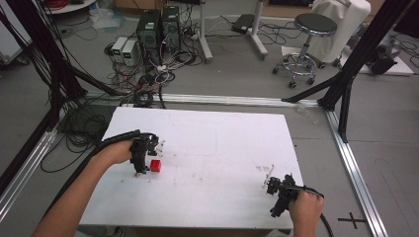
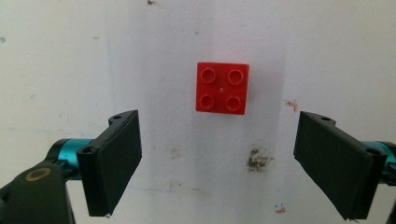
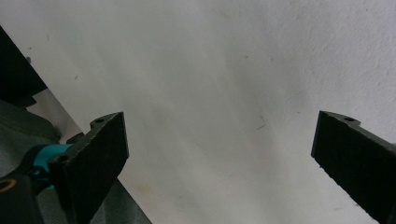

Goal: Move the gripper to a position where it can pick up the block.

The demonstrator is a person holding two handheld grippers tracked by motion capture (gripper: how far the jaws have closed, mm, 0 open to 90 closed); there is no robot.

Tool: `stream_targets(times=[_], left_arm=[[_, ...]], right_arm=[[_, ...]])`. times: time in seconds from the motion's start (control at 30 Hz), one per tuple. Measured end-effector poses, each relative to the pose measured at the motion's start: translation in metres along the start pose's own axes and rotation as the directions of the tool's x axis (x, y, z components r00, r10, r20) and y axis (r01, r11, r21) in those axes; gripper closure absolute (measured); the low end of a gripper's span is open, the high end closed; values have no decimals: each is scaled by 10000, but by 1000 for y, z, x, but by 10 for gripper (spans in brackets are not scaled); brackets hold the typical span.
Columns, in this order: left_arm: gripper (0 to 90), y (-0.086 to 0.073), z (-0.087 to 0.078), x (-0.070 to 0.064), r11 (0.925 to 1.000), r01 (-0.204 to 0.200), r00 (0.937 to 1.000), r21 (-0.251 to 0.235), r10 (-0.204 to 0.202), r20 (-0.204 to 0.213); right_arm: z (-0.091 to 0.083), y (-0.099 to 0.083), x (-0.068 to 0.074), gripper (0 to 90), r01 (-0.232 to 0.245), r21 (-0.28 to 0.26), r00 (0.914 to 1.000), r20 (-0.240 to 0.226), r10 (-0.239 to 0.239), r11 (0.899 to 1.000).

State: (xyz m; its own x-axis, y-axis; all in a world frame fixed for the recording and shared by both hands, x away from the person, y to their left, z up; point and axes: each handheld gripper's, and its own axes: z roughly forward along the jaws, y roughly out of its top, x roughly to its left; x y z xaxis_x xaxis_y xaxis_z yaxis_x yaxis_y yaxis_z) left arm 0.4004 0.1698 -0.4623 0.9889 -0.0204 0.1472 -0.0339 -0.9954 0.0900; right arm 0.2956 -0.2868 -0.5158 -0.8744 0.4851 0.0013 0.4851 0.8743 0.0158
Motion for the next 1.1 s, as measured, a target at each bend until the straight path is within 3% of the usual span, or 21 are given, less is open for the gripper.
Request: stream_targets(times=[0.3, 0.6, 0.87, 1.1], left_arm=[[155, 8, 10, 6, 9995, -266, 9991, 176, 260, 336], [151, 13, 28, 9, 9943, -1015, 9926, 313, 991, 698], [148, 14, 39, 10, 9924, -1162, 9876, 404, 1111, 1113], [148, 16, 46, 10, 9916, -1165, 9865, 560, 1090, 1218]], right_arm=[[0, 1, 0, 31, 69, 19, 10000, 5, -69, 10000], [0, 2, 0, 31, 115, 31, 9999, 23, -115, 9999], [1, 2, 0, 31, 77, 62, 10000, -3, -77, 10000], [1, 2, 0, 31, 138, 45, 9999, -5, -138, 9999]])
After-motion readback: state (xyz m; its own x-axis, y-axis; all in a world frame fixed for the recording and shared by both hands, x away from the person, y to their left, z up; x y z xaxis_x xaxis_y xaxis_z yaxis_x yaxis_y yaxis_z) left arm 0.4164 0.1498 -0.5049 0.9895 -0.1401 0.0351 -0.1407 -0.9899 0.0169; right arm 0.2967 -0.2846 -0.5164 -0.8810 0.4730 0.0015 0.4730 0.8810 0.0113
